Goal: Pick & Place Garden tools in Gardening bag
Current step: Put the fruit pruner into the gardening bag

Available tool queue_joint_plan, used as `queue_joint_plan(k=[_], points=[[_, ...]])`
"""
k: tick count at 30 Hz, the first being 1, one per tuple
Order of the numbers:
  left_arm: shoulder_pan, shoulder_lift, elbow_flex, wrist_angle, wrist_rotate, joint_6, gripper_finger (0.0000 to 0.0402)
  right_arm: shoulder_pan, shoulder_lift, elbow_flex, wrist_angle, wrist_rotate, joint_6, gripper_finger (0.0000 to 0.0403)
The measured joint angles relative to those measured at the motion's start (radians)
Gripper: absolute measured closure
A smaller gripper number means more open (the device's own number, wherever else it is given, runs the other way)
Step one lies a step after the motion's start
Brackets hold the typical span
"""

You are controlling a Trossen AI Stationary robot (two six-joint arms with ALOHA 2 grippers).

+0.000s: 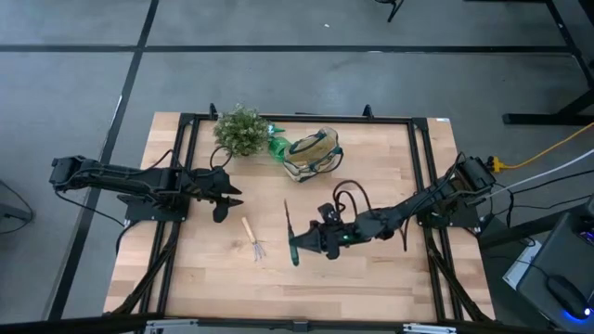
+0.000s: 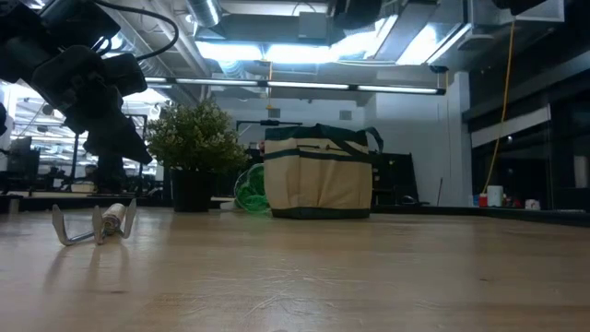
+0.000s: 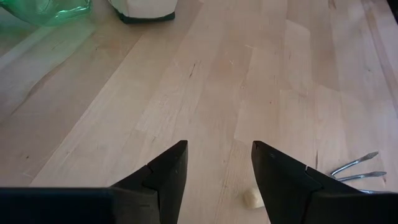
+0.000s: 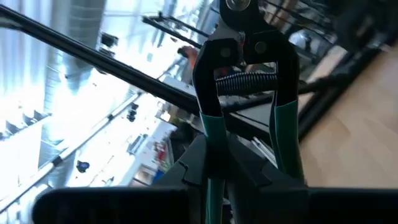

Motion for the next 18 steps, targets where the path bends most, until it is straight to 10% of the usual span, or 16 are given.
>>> queue_joint_plan(k=[18], points=[[0.0, 0.0, 0.0, 0.0, 0.0, 0.0, 0.0226, -0.055, 0.0, 0.119, 0.007, -0.105, -0.101, 0.0363]])
